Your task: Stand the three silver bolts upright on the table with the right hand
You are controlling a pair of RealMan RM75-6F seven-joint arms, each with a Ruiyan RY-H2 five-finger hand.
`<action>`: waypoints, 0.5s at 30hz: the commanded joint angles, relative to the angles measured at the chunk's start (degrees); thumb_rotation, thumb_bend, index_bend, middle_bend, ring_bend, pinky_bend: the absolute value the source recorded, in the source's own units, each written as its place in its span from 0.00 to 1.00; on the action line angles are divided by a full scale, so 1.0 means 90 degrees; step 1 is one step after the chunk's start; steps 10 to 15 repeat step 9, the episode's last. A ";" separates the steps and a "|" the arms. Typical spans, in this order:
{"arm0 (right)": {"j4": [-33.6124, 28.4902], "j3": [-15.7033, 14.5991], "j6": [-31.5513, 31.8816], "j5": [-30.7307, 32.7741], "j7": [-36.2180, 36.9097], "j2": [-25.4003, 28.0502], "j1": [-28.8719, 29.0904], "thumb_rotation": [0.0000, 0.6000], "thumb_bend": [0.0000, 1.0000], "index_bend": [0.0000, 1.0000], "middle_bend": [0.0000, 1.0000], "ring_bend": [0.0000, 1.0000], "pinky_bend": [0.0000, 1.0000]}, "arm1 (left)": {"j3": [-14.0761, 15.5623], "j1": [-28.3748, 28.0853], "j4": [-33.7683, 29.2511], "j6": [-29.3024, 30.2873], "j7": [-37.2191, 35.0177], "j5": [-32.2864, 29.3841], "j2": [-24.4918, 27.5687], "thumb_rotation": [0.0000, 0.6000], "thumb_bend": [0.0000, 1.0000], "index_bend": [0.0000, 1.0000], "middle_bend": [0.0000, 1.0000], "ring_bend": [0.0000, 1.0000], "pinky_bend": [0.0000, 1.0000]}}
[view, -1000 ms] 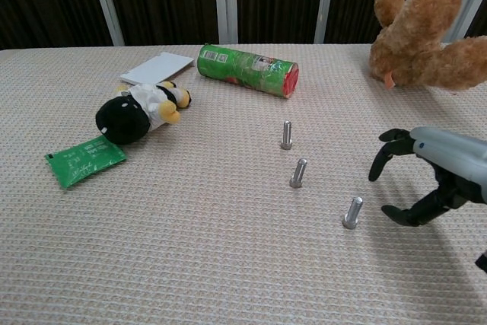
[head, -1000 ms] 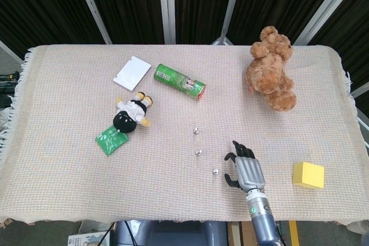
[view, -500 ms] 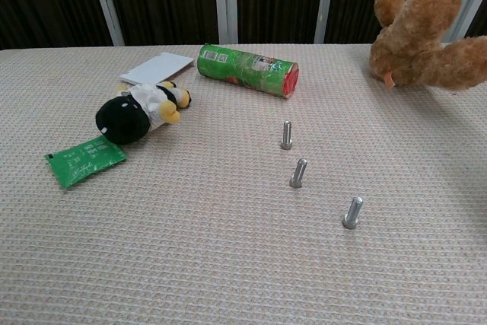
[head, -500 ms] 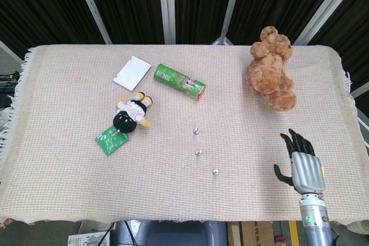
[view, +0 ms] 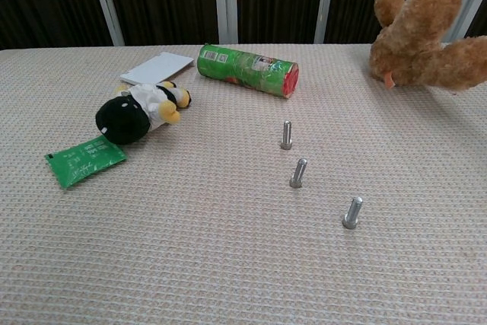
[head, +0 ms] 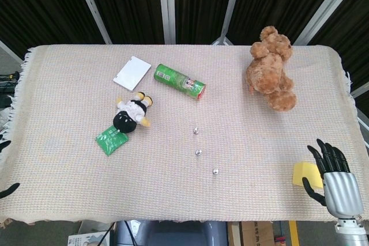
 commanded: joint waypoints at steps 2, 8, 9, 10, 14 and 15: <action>-0.0124 0.0060 -0.0057 0.0042 -0.0029 0.0079 -0.0094 1.00 0.37 0.14 0.00 0.00 0.09 | 0.0108 -0.0074 0.0091 0.0097 0.0011 0.0346 -0.0085 1.00 0.10 0.14 0.03 0.01 0.13; -0.0219 0.0167 -0.0204 0.0168 0.0002 0.0105 -0.0152 1.00 0.37 0.14 0.00 0.00 0.09 | 0.0159 -0.0083 0.0197 0.0177 -0.0058 0.0459 -0.0141 1.00 0.10 0.14 0.03 0.01 0.13; -0.0230 0.0179 -0.0223 0.0189 0.0004 0.0108 -0.0161 1.00 0.37 0.14 0.00 0.00 0.09 | 0.0162 -0.0089 0.0203 0.0170 -0.0067 0.0455 -0.0141 1.00 0.10 0.14 0.03 0.01 0.13; -0.0230 0.0179 -0.0223 0.0189 0.0004 0.0108 -0.0161 1.00 0.37 0.14 0.00 0.00 0.09 | 0.0162 -0.0089 0.0203 0.0170 -0.0067 0.0455 -0.0141 1.00 0.10 0.14 0.03 0.01 0.13; -0.0230 0.0179 -0.0223 0.0189 0.0004 0.0108 -0.0161 1.00 0.37 0.14 0.00 0.00 0.09 | 0.0162 -0.0089 0.0203 0.0170 -0.0067 0.0455 -0.0141 1.00 0.10 0.14 0.03 0.01 0.13; -0.0230 0.0179 -0.0223 0.0189 0.0004 0.0108 -0.0161 1.00 0.37 0.14 0.00 0.00 0.09 | 0.0162 -0.0089 0.0203 0.0170 -0.0067 0.0455 -0.0141 1.00 0.10 0.14 0.03 0.01 0.13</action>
